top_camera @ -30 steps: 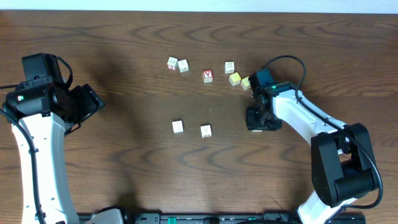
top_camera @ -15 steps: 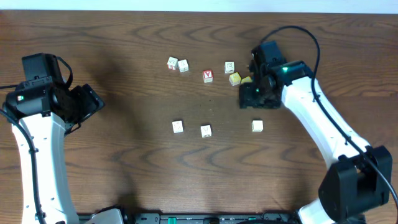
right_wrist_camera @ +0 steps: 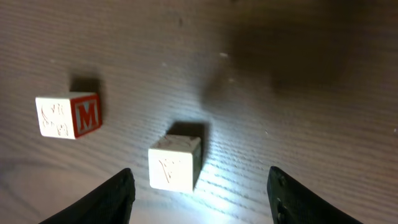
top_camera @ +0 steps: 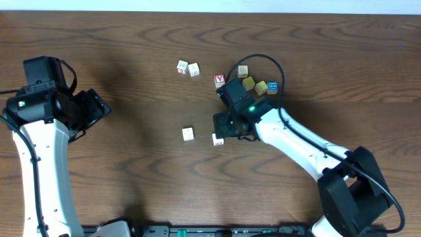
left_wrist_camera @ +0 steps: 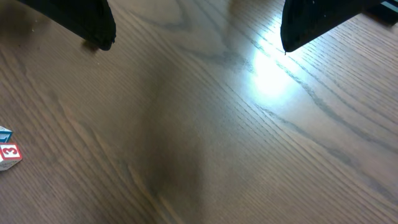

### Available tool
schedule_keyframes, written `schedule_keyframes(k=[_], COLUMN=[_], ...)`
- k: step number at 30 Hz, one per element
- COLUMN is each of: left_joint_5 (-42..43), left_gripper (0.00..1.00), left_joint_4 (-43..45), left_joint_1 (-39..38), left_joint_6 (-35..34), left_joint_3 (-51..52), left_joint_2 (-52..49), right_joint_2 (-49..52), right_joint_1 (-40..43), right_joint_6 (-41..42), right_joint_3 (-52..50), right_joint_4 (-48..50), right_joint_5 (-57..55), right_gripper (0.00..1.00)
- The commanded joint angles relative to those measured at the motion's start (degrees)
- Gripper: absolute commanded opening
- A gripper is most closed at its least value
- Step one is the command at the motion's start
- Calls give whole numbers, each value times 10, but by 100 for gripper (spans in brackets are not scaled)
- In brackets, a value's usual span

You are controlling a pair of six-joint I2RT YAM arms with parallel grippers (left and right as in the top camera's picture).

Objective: Lift 3 blocks
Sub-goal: 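Move the right gripper to the middle white airplane block and grasp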

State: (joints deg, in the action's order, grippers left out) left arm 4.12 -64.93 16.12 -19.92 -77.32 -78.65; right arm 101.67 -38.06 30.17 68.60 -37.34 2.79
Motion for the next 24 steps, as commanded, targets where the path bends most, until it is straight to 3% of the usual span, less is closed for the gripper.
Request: schedule_keyframes(k=[1,7,16,22,24], left_joint_5=[-3,-3,-3,-3,-3], left_gripper=[85,85,85,85,85], left_joint_4=[-2,-2,-2,-2,-2], left_joint_1=[3,3,3,3,3], left_joint_6=[-5,-5,-5,-5,-5], left_joint_3=[-6,-6,-6,-6,-6], left_joint_2=[-1,-1,-1,-1,-1], right_joint_2=[0,4,51,54,59], right_joint_1=[-30,-71,-87,-87,-87], right_joint_6=[28,68,75,75,75], right_joint_3=[0,0,0,0,0], right_joint_4=[9,10,26,27,29], right_joint_5=[-74,-133,-132,-132,-132], right_gripper=[65,64,62,45,44])
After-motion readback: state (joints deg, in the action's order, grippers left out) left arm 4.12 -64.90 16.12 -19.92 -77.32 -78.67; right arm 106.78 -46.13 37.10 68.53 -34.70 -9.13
